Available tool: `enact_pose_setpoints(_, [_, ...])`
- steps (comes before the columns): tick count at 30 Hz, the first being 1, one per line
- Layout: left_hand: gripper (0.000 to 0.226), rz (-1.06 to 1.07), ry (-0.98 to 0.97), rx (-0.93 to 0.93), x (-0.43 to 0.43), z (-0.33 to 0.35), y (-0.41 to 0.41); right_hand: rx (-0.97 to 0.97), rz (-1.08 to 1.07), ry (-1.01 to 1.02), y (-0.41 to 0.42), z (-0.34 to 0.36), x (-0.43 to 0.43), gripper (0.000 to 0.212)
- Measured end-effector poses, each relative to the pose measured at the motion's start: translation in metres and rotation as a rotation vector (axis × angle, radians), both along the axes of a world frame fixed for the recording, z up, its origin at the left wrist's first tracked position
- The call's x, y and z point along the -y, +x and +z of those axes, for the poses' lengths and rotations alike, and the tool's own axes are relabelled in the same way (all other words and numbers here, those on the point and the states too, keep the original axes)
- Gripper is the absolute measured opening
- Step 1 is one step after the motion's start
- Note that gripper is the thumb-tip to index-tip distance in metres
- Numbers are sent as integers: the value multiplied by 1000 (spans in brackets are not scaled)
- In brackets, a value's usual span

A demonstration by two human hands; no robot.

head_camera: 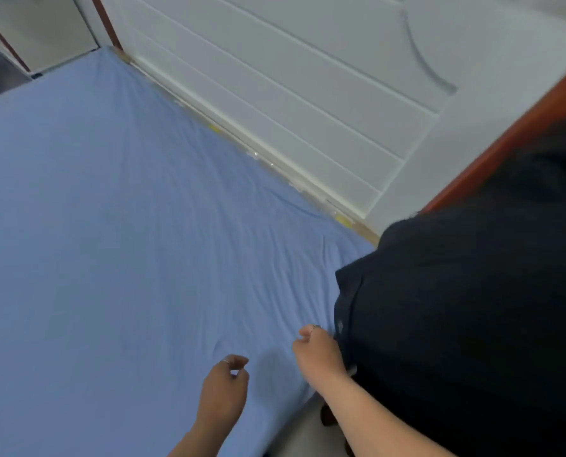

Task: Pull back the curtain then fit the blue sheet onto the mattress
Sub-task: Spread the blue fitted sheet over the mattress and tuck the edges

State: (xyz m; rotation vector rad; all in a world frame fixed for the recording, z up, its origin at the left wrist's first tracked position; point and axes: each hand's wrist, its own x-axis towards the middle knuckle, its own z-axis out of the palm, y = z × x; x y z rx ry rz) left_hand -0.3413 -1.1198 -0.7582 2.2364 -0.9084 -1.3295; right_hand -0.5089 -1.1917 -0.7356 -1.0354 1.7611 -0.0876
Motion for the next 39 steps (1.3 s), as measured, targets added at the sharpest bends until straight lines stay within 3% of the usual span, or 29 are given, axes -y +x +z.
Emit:
enact_pose_setpoints(4, [27,-113,-57,28,75,3,-3,-77,117,24,11,-14,82,55])
enact_pose_setpoints(8, [31,-306,-150,187,167,-22,4,-254,157,-12,8,-51,173,57])
enact_pose_setpoints(15, [40,-498,-168,205,273,-82,-18,-533,-232,47,-59,-105,262,63])
enact_pose_setpoints(17, [50,-622,-173,203,305,-100,-36,-635,-366,-21,-82,-117,262,59])
enact_pose_setpoints(19, [60,-780,-227,275,331,-108,-56,-665,-364,-20,-88,-121,255,61])
enact_pose_setpoints(23, [74,-1051,-281,392,372,-114,-103,-703,34,240,-86,-129,245,70])
enact_pose_setpoints(27, [62,-1230,-291,460,398,-122,-128,-804,127,199,-97,-135,254,82])
enact_pose_setpoints(32, [39,-1400,-267,571,396,-132,-135,-884,504,241,-108,-141,276,46])
enact_pose_setpoints(36, [34,-1425,-407,544,394,-122,-137,-705,1004,439,-110,-119,326,37])
enact_pose_setpoints(39, [26,-1416,-415,455,400,-109,-139,-603,1341,562,-106,-103,356,48])
